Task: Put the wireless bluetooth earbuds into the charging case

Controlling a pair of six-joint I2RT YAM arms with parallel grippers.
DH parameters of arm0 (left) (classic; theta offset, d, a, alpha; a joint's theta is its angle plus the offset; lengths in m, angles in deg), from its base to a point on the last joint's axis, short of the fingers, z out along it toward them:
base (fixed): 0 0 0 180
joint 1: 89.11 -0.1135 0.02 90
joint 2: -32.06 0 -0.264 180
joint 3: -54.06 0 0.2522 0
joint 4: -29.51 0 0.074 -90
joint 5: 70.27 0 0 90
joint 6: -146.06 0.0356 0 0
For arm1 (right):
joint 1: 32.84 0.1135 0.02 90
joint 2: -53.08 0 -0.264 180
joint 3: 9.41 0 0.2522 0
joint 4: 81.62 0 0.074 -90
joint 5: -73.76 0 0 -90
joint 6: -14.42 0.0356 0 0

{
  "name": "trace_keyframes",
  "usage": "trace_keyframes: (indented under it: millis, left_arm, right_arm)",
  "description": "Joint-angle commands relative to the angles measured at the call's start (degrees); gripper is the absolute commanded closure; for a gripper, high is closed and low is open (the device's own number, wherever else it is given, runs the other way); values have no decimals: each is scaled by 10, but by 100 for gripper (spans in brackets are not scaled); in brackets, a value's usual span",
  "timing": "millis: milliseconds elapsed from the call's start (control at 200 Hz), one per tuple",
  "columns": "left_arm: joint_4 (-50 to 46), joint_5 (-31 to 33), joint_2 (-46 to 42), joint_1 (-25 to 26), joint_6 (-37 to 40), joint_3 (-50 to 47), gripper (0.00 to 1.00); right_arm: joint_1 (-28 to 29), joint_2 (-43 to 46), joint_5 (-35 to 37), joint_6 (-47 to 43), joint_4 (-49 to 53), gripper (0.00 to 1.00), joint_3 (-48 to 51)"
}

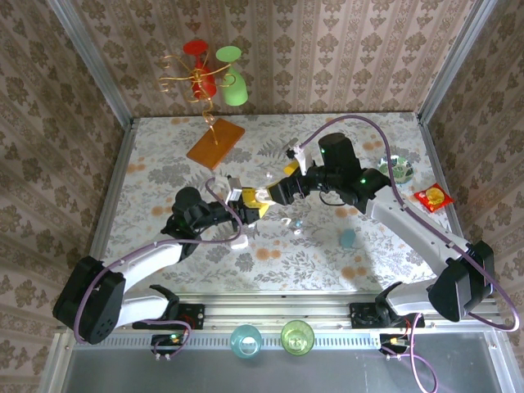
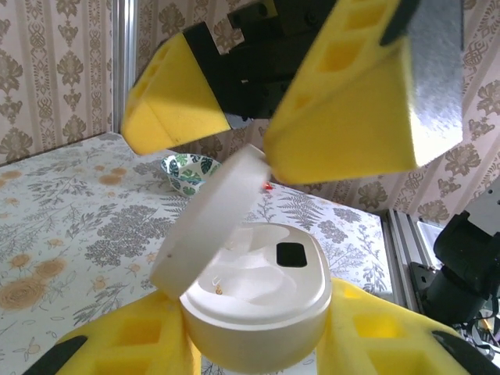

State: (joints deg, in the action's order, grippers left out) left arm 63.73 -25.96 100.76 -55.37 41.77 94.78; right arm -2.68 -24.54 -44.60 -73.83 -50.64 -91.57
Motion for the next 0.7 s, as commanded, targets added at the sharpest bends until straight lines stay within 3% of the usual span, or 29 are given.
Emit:
trace_keyframes:
  millis: [0, 210, 695]
  left_arm:
    - [47, -32, -10, 5, 16, 0, 71]
    - [62, -35, -14, 5, 9, -4, 71]
    - [73, -25, -9, -2, 9, -6, 71]
  right_arm:
    - [-5, -4, 31, 15, -5, 5, -12]
    - [-5, -6, 33, 19, -7, 5, -18]
    - [-6, 45, -63, 3, -30, 3, 21]
